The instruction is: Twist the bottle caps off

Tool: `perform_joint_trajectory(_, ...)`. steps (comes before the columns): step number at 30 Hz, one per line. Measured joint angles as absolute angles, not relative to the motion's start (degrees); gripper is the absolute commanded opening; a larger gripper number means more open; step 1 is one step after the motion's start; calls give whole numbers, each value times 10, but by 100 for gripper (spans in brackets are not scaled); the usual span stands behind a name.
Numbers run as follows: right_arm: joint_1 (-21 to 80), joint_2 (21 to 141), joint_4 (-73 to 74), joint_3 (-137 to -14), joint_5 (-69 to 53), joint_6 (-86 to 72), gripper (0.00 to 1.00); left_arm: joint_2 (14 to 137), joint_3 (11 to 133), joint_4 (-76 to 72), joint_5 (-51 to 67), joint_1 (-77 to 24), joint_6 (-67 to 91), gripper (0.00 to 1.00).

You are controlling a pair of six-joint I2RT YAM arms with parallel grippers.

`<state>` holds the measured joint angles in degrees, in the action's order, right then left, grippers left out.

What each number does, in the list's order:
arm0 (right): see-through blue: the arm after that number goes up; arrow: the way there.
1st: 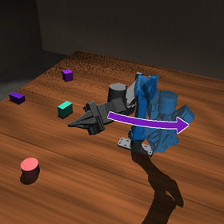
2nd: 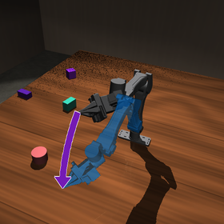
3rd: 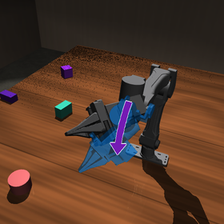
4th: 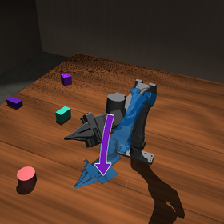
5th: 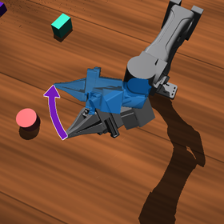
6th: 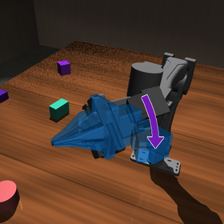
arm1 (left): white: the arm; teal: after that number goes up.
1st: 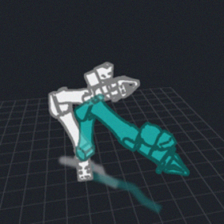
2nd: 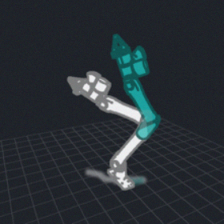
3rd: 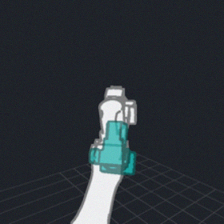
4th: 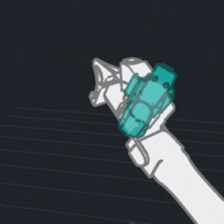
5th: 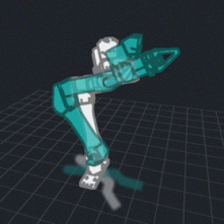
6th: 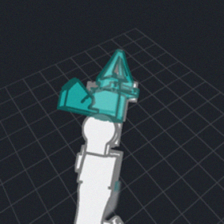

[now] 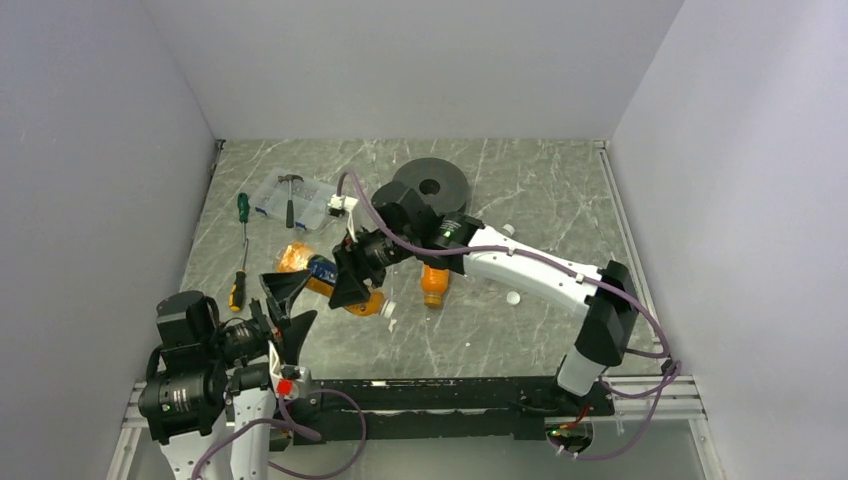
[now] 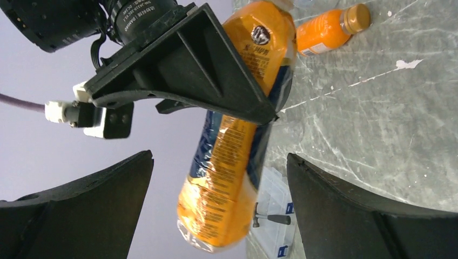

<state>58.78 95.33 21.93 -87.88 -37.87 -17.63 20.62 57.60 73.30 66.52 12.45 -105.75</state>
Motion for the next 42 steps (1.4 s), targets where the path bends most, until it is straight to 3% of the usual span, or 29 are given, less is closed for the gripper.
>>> perform_joint_trajectory(13, 623, 977, 248, -940, -379, -187, 47, 246, 562, 762, 639, 131, -1174, 97)
perform_joint_trajectory(19, 638, 990, 257, -952, -380, -191, 46, 248, 562, 761, 633, 133, -1183, 75)
perform_joint_trajectory(26, 642, 1017, 262, -974, -388, -200, 47, 254, 561, 776, 626, 136, -1185, 58)
perform_joint_trajectory(30, 642, 1034, 274, -995, -392, -207, 61, 254, 561, 779, 614, 137, -1186, 36)
perform_joint_trajectory(33, 641, 1042, 291, -1017, -389, -205, 82, 254, 561, 772, 608, 138, -1186, 34)
perform_joint_trajectory(35, 638, 1045, 307, -1034, -374, -200, 89, 255, 559, 755, 611, 138, -1179, 34)
perform_joint_trajectory(39, 624, 1043, 308, -1075, -337, -191, 99, 256, 547, 714, 616, 138, -1091, 34)
perform_joint_trajectory(42, 590, 1022, 308, -1086, -300, -190, 100, 258, 543, 662, 616, 138, -981, 36)
